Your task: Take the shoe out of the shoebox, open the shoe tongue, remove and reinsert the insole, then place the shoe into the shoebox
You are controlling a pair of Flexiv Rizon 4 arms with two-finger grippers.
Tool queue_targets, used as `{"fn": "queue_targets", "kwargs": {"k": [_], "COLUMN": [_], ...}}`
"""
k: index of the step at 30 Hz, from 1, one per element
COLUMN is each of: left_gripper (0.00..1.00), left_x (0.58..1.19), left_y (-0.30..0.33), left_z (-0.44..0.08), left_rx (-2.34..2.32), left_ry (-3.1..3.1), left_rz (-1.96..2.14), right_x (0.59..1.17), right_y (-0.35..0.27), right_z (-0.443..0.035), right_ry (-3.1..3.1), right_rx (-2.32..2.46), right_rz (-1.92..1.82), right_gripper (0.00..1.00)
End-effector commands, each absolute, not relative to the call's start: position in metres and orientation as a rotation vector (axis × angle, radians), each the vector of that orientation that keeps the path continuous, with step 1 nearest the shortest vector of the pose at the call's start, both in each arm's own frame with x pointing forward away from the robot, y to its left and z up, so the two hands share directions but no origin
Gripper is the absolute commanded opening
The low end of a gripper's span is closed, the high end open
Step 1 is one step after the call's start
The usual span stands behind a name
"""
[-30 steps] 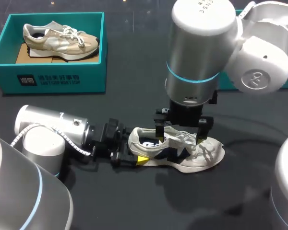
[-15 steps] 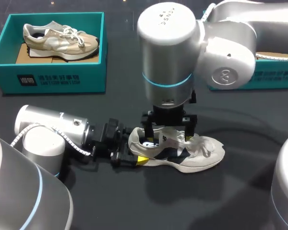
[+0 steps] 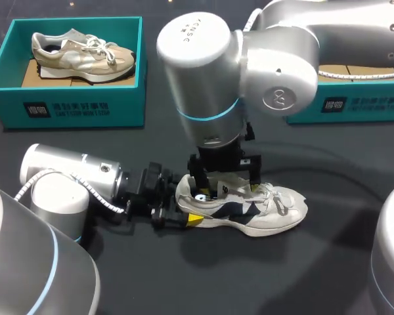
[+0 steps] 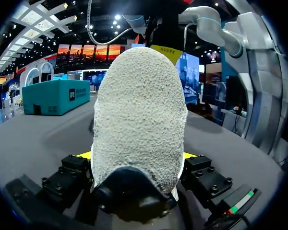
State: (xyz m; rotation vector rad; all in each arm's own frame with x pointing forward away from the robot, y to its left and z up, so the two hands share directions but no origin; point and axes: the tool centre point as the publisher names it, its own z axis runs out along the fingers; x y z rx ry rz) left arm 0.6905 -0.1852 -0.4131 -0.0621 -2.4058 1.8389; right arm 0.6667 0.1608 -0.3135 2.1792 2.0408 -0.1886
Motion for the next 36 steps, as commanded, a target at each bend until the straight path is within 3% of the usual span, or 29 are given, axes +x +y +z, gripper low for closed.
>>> {"fn": "queue_targets", "kwargs": {"k": [1,36], "left_gripper": [0.0,0.0], "left_x": [0.691,0.691], "left_y": [-0.185,-0.185], "left_z": [-0.414,-0.414], "left_rx": [-0.064,-0.064], "left_ry": [-2.407,-2.407], "left_rz": [1.834,1.834], "right_x": [0.669,0.678], "right_y": [0.165,0.145], "right_z": [-0.322,-0.361], "right_ry": [1.999,1.839], "right_rx": [2.182,2.147], "right_rz": [-0.236,-0.299], "right_gripper": [1.0,1.0]}}
